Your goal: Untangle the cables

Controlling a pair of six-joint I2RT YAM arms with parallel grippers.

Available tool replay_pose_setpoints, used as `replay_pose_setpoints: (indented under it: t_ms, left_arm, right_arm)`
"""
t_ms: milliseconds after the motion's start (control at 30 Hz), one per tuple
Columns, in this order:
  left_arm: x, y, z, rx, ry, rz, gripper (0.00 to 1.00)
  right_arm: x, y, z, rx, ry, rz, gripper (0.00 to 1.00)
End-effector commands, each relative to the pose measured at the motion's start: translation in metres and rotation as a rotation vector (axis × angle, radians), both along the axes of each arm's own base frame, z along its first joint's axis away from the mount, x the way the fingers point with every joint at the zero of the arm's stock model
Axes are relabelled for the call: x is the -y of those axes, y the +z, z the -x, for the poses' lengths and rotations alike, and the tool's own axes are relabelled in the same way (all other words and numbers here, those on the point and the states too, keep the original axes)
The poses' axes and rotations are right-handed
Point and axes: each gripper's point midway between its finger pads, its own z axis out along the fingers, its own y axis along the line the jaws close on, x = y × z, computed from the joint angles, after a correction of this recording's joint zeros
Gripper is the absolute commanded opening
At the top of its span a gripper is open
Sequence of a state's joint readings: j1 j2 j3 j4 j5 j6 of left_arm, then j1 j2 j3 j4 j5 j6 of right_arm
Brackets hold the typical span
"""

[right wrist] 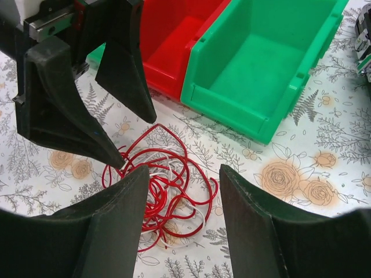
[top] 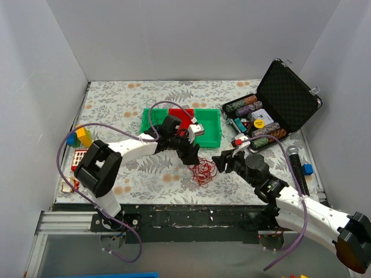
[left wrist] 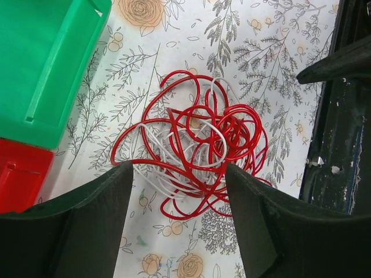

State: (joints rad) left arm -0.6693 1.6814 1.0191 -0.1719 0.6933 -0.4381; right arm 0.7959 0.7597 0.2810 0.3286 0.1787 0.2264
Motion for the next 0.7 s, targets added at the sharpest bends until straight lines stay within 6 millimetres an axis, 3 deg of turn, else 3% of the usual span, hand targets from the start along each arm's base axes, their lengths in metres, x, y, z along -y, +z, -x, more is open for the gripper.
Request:
replay_pose_setpoints:
  t_ms: [0, 100, 267, 333, 433, 567, 667]
  left_arm:
    - [0.018, 0.026, -0.009, 0.018, 0.031, 0.055, 0.63]
    - [0.021, 0.019, -0.012, -0.001, 0.069, 0.039, 0.59]
    - [0.021, 0.014, -0.009, -0.001, 0.07, 0.033, 0.42]
    - [0.019, 0.01, -0.006, 0.002, 0.055, 0.019, 0.4]
    - [0.015, 0.006, -0.006, 0.021, 0.064, -0.002, 0.43]
    - [0.01, 0.001, -0.008, 0.036, 0.089, -0.022, 0.59]
    - [0.007, -0.005, -0.009, 0.045, 0.105, -0.034, 0.6]
  right_arm:
    - [0.006, -0.001, 0.0, 0.0, -0.022, -0.01, 0.59]
    - [0.005, -0.002, 0.0, 0.001, -0.018, -0.015, 0.59]
    - [0.004, -0.002, 0.001, 0.0, -0.006, -0.016, 0.59]
    - [0.003, -0.003, 0.0, 0.0, -0.006, -0.014, 0.59]
    - [0.002, -0.001, -0.001, 0.001, -0.004, -0.017, 0.59]
    - [0.001, -0.001, -0.001, -0.003, 0.001, -0.022, 0.59]
    - [-0.001, -0.001, 0.0, -0.006, 0.01, -0.023, 0.59]
